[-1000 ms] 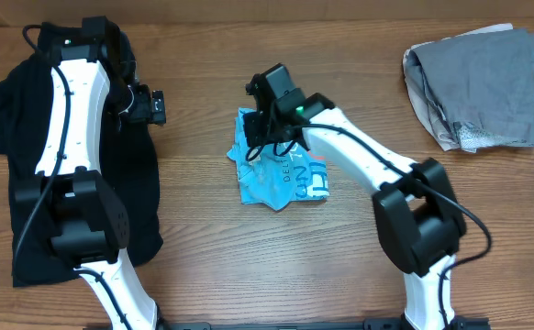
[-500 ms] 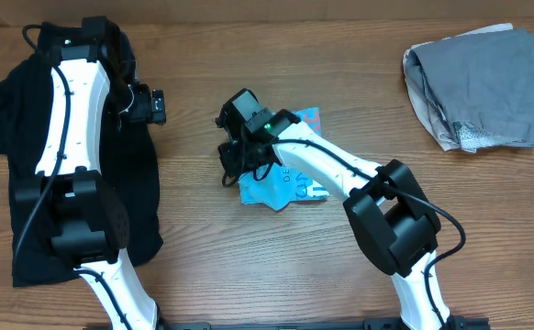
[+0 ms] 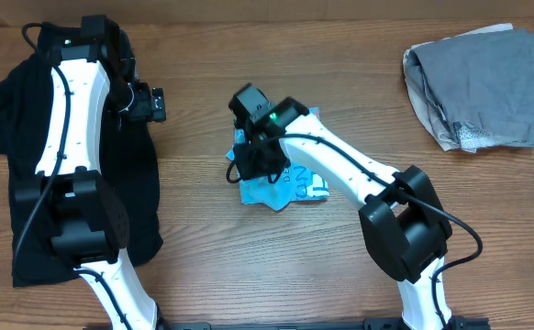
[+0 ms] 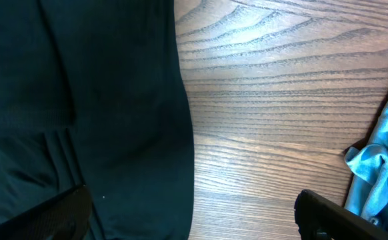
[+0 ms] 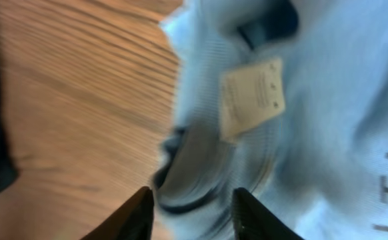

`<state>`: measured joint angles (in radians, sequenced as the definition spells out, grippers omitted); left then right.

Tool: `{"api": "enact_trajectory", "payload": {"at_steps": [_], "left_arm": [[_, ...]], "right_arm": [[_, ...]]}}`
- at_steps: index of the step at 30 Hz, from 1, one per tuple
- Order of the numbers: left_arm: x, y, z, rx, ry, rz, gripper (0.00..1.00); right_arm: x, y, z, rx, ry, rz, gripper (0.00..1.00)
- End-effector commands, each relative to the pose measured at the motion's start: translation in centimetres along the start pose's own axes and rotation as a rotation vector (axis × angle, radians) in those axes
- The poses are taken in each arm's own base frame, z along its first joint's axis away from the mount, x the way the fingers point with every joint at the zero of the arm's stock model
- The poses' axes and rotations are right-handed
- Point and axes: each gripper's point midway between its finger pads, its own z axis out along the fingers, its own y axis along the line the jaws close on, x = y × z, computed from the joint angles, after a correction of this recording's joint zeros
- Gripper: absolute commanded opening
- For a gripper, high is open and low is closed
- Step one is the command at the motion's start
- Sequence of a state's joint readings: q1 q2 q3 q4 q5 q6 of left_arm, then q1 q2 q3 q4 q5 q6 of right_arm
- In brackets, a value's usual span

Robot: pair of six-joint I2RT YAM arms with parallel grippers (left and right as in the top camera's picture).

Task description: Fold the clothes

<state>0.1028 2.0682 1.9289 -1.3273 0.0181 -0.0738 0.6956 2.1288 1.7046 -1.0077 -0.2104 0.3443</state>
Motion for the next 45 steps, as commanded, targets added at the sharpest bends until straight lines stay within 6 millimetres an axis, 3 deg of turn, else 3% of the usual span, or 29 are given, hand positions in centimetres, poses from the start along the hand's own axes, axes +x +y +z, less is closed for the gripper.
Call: {"api": "enact_trajectory", "payload": {"at_steps": [1, 5, 10, 12, 13, 15, 17, 19, 24, 27, 31, 37, 40, 43, 45], "left_arm": [[-0.3, -0.1, -1.1, 0.01, -0.031, 0.014, 1.0], [-0.2, -0.1, -1.1, 0.01, -0.029, 0.013, 1.0], [-0.1, -0.1, -1.1, 0.009, -0.024, 0.013, 1.0], [-0.1, -0.1, -1.1, 0.009, -0.024, 0.014, 1.0], [-0.1, -0.1, -1.1, 0.009, -0.024, 0.014, 1.0], [-0.1, -0.1, -1.1, 0.009, -0.024, 0.014, 1.0], [-0.1, -0.1, -1.1, 0.009, -0.024, 0.014, 1.0], [-0.1, -0.1, -1.1, 0.009, -0.024, 0.014, 1.0], [-0.1, -0.1, -1.1, 0.009, -0.024, 0.014, 1.0], [-0.1, -0.1, -1.1, 0.009, -0.026, 0.014, 1.0], [-0.2, -0.1, -1.1, 0.01, -0.028, 0.013, 1.0], [-0.2, -0.1, -1.1, 0.01, -0.028, 0.014, 1.0], [-0.2, -0.1, -1.1, 0.01, -0.028, 0.014, 1.0], [-0.2, -0.1, -1.1, 0.01, -0.028, 0.014, 1.0], [-0.2, -0.1, -1.1, 0.01, -0.028, 0.014, 1.0]], "right_arm": [[1.3, -0.5, 1.3, 0.001, 0.007, 0.028, 0.39], [1.5, 0.1, 2.7, -0.045, -0.003, 0.012, 0.24], [2.7, 3.4, 3.3, -0.088, -0.002, -0.075, 0.24], [3.4, 4.3, 3.6, -0.089, 0.009, -0.096, 0.3], [3.7, 4.6, 3.5, -0.09, 0.02, -0.1, 0.44], [3.9, 4.5, 3.0, -0.089, 0.033, -0.081, 0.52], [3.6, 3.9, 2.1, -0.079, 0.033, -0.034, 0.55], [2.2, 2.4, -0.9, -0.078, 0.003, 0.026, 0.58], [0.6, 0.0, -5.5, -0.071, -0.079, 0.087, 0.65], [0.3, -2.6, -6.1, -0.003, -0.091, 0.128, 0.74], [0.8, -4.3, -4.8, 0.027, -0.072, 0.131, 0.75], [2.4, -5.5, -0.8, 0.045, -0.003, 0.137, 0.75], [3.3, -6.1, 1.1, 0.062, 0.038, 0.051, 0.75], [3.1, -9.6, 2.5, 0.224, 0.038, 0.021, 0.81], [2.6, -11.7, 2.4, 0.292, 0.025, 0.031, 0.83]]}}
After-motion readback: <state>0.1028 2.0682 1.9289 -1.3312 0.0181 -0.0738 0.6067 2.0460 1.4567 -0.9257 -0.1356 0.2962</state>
